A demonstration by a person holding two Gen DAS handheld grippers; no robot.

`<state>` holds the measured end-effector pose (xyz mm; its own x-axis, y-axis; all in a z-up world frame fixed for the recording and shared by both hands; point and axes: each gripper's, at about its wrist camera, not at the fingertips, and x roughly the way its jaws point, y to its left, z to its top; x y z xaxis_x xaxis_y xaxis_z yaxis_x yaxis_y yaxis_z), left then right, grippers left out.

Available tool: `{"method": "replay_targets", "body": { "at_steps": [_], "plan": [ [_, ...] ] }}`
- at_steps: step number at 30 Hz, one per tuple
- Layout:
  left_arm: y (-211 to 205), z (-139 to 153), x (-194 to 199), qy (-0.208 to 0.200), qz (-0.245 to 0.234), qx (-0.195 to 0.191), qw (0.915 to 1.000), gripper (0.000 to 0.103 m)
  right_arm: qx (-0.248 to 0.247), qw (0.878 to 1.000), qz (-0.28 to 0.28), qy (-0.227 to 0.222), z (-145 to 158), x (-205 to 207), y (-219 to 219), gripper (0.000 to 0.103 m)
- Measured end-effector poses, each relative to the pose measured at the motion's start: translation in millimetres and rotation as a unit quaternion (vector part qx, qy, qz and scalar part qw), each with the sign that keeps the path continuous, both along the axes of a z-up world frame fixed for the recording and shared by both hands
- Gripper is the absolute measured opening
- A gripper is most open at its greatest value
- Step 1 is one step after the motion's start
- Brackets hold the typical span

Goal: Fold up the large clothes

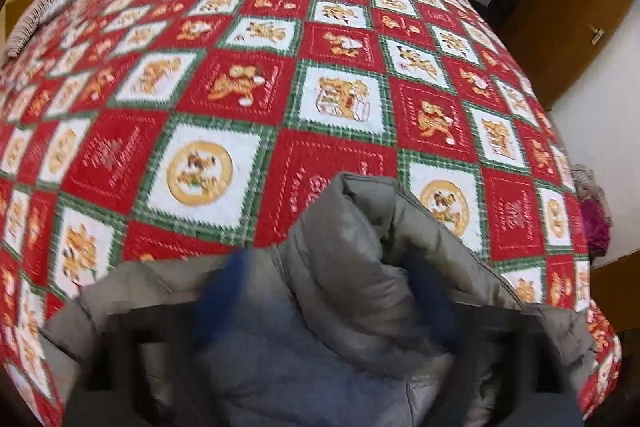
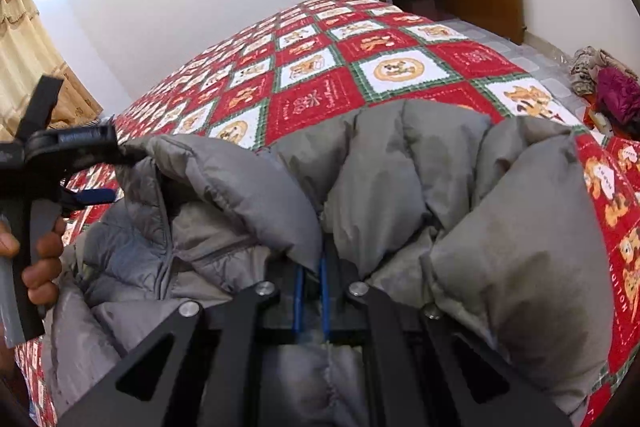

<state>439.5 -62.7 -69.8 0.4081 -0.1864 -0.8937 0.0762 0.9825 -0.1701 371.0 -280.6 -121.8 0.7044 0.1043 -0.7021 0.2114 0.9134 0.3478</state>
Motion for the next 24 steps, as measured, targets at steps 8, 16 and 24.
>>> {"method": "replay_targets", "body": {
  "at_steps": [8,16,24],
  "plan": [
    [28,39,-51,-0.043,-0.067,-0.024,0.9965,0.011,0.011,1.000,-0.001,-0.001,-1,0,-2,0.006],
    [81,-11,-102,-0.069,-0.038,0.011,0.9968,0.011,0.018,1.000,-0.002,0.002,-3,0,-5,0.006],
    [90,-43,-111,-0.126,-0.013,-0.016,0.9918,0.012,0.012,1.000,0.006,0.014,17,-19,-7,0.023]
  ]
}}
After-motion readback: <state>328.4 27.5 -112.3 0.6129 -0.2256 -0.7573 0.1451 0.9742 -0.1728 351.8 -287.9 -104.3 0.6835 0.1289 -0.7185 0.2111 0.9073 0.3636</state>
